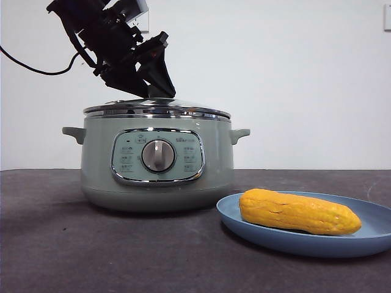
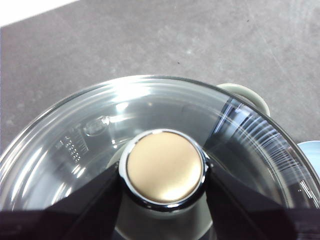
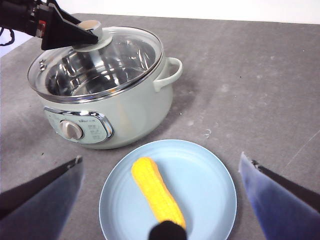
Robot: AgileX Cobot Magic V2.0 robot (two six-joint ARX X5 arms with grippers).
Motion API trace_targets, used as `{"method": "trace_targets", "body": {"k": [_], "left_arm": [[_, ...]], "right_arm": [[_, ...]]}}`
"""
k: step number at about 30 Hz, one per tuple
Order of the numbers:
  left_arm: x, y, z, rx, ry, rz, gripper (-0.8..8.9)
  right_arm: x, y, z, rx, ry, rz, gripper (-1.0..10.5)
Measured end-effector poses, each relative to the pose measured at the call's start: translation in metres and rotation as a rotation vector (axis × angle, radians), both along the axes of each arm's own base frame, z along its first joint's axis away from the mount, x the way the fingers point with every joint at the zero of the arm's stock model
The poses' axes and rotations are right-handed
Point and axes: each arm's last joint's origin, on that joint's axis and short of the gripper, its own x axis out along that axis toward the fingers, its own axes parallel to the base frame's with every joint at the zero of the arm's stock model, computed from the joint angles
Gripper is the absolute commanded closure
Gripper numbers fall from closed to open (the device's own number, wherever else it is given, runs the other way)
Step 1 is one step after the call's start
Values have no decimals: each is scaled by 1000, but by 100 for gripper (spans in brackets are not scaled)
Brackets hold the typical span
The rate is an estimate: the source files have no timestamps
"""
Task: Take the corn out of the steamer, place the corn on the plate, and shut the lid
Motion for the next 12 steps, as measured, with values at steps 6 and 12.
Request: {"method": "trace_targets", "body": {"k": [6,12], "left_arm": [[0,0,0,2,3,1,820],[1,-1,-2,5,11,-1,819]], "right_arm": [[0,0,0,0,0,0,410],[0,0,0,0,1,1,410]]}}
